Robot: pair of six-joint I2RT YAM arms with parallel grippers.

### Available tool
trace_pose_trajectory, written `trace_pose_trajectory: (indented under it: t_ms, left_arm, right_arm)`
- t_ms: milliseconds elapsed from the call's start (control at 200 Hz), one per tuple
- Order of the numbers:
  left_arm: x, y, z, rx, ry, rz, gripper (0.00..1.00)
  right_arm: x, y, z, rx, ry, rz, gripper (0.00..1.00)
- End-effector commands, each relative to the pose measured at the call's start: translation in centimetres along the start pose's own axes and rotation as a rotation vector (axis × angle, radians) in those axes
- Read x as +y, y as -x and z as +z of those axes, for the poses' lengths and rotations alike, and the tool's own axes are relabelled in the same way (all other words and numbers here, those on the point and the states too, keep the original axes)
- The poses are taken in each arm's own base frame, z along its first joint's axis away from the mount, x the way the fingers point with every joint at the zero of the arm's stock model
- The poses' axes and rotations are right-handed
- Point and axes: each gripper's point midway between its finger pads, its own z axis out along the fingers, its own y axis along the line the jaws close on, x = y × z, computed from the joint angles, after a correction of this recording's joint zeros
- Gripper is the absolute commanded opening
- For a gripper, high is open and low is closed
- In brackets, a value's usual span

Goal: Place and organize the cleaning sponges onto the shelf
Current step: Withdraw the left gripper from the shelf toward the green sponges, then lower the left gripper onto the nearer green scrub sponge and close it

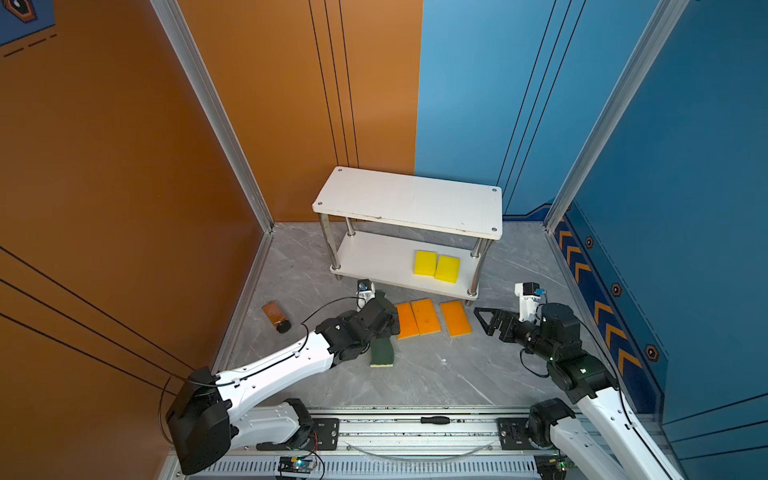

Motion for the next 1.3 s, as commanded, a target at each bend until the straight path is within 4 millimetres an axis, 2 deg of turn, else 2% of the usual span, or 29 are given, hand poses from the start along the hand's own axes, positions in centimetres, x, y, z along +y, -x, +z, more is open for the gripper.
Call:
trace_pose_trajectory:
  t_ms: [0,65,270,451,656,866,1297]
  left_arm:
    - [1.6,-1.7,-0.5,0.023,0.055,-0.024,0.97]
    - [1.9,-2.3,-0.5,0.036,0.064,-0.021,0.97]
    - [1.4,-4.3,-0.4,0.082,0.050,-0.008,0.98]
    - [1.4,-6.4,-0.2,0.118,0.054,-0.027,0.98]
    - [1.9,-7.7,0.6,0.140,0.094,-0.020,0.98]
    - [2.1,-7.9,1.3,0.136,0.135,-0.006,0.98]
    - [0.7,-8.9,2.7,0.172,0.125,0.001,0.98]
  right_arm:
    - [2.1,-0.1,0.2,0.048,0.055,-0.013,1.00]
    - [2.8,-0.4,0.6,0.082,0.067,-0.030,1.00]
    - [3.4,-2.7,2.4,0.176,0.060,-0.070,1.00]
    - [3.3,-3.3,3.1,0.167,0.026,-0.101,1.00]
    - [3.8,-3.0,3.2,0.158,0.031,-0.115,1.00]
    - [4.0,-2.4,3.1,0.125,0.030,-0.132,1.00]
    - [4.1,-2.1,2.6,0.106,0.035,-0.143,1.00]
